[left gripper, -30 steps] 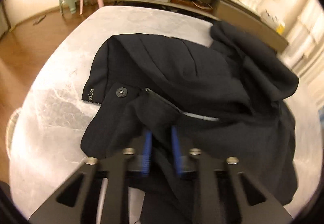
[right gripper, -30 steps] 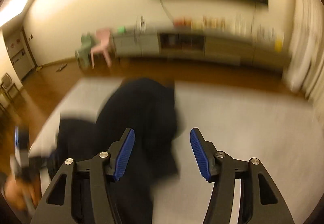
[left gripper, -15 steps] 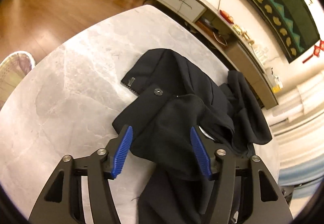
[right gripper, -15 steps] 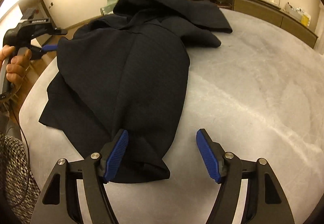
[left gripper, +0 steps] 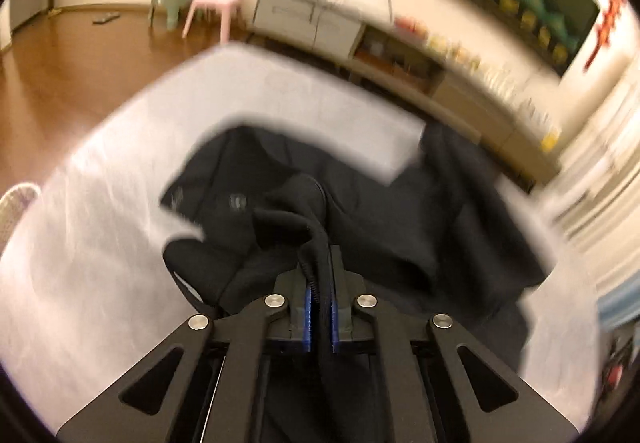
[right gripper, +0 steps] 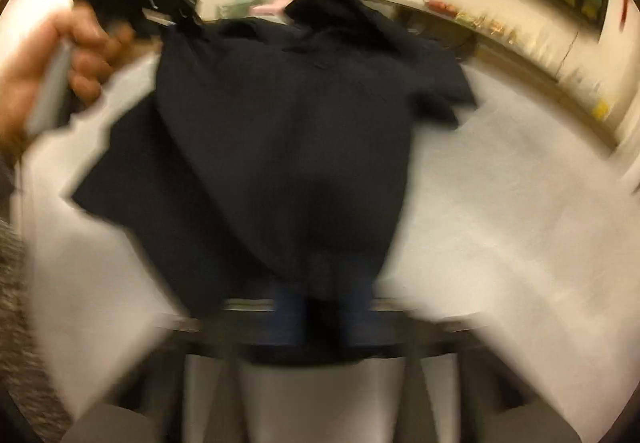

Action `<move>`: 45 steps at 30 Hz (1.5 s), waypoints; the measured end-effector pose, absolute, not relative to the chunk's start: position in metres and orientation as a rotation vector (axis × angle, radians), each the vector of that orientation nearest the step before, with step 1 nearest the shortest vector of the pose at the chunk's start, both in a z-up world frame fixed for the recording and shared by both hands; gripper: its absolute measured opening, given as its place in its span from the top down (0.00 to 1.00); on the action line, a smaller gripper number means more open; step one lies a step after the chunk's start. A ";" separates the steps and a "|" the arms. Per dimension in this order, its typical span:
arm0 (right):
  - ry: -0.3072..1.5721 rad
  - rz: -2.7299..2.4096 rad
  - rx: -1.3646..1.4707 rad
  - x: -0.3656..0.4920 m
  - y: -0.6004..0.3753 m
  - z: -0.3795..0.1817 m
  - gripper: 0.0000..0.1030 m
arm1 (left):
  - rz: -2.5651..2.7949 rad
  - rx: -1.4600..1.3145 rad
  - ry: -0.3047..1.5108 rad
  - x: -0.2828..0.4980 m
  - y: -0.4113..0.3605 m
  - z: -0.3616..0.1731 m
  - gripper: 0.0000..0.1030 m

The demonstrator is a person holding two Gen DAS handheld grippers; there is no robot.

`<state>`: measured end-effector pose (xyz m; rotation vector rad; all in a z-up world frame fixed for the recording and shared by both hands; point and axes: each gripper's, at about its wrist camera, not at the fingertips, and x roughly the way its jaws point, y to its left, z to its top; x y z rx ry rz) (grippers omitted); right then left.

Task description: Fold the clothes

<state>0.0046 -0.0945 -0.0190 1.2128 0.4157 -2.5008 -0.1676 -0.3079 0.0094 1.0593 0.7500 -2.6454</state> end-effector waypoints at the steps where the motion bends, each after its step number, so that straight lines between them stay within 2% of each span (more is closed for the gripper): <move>1: 0.429 -2.554 1.170 0.002 -0.087 -0.004 0.95 | -2.680 0.991 0.821 -0.160 -0.315 0.025 0.95; 3: 0.529 -2.722 0.984 0.004 -0.071 0.054 0.95 | -2.768 0.814 0.952 -0.139 -0.328 0.064 0.96; 6: 0.756 -2.932 0.530 0.040 -0.070 0.155 0.95 | -2.892 0.487 0.943 -0.088 -0.336 0.126 0.98; 8: 0.778 -2.907 0.276 0.071 -0.082 0.197 0.95 | -2.861 0.378 0.933 -0.067 -0.351 0.139 0.98; 9: 0.744 -2.871 0.272 0.075 -0.087 0.200 0.94 | -2.816 0.407 0.968 -0.067 -0.366 0.130 0.98; 11: 0.619 -2.719 0.435 0.066 -0.098 0.184 0.93 | -2.734 0.486 1.035 -0.072 -0.391 0.109 0.99; 13: 0.528 -2.578 0.699 0.048 -0.104 0.139 0.84 | -2.668 0.698 1.136 -0.088 -0.408 0.071 0.99; 15: 0.448 -2.521 0.890 0.042 -0.094 0.097 0.66 | -2.615 0.903 1.161 -0.102 -0.405 0.044 0.98; 16: 0.404 -2.506 0.968 0.041 -0.086 0.078 0.61 | -2.641 0.985 1.133 -0.108 -0.392 0.041 0.94; 17: 0.361 -2.488 1.044 0.040 -0.078 0.059 0.56 | -2.677 1.057 1.089 -0.115 -0.375 0.039 0.77; 18: 0.334 -2.479 1.103 0.042 -0.071 0.045 0.55 | -2.712 1.127 1.034 -0.119 -0.355 0.040 0.65; 19: 0.335 -2.489 1.132 0.046 -0.063 0.040 0.55 | -2.728 1.160 1.008 -0.120 -0.341 0.040 0.46; 20: 0.332 -2.514 1.149 0.048 -0.051 0.038 0.53 | -2.750 1.197 0.995 -0.125 -0.321 0.039 0.41; 22: 0.248 -2.580 1.156 0.048 -0.017 0.045 0.41 | -2.788 1.286 0.959 -0.134 -0.288 0.035 0.38; 23: 0.167 -2.623 1.158 0.047 0.005 0.050 0.34 | -2.797 1.353 0.886 -0.140 -0.267 0.030 0.37; 24: 0.058 -2.669 1.171 0.044 0.028 0.053 0.31 | -2.803 1.419 0.810 -0.145 -0.247 0.025 0.37; 27: -0.152 -2.748 1.263 0.028 0.071 0.048 0.31 | -2.761 1.525 0.564 -0.147 -0.205 0.002 0.37; 31: -0.168 -2.736 1.393 -0.013 0.079 0.026 0.31 | -2.676 1.635 0.233 -0.156 -0.174 -0.035 0.37; 33: -0.157 -2.678 1.424 -0.015 0.071 0.011 0.31 | -2.587 1.623 0.144 -0.160 -0.185 -0.050 0.37; 35: -0.130 -2.627 1.434 -0.014 0.059 0.001 0.31 | -2.561 1.594 0.153 -0.160 -0.197 -0.052 0.33; 36: -0.096 -2.610 1.438 -0.015 0.053 -0.004 0.37 | -2.548 1.579 0.158 -0.161 -0.203 -0.053 0.33; 37: -0.043 -2.592 1.451 -0.017 0.046 -0.009 0.56 | -2.536 1.565 0.162 -0.161 -0.209 -0.054 0.33; 38: 0.038 -2.574 1.476 -0.020 0.037 -0.016 0.97 | -2.523 1.551 0.166 -0.161 -0.215 -0.054 0.33; 41: 0.155 -2.695 1.400 -0.020 0.040 0.003 0.98 | -2.469 1.504 0.156 -0.161 -0.234 -0.055 0.34; 43: 0.190 -2.879 1.242 -0.011 0.061 0.047 0.98 | -2.412 1.467 0.119 -0.159 -0.248 -0.053 0.35; 45: 0.342 -3.086 0.972 0.018 0.074 0.105 0.98 | -2.385 1.440 0.169 -0.153 -0.260 -0.047 0.35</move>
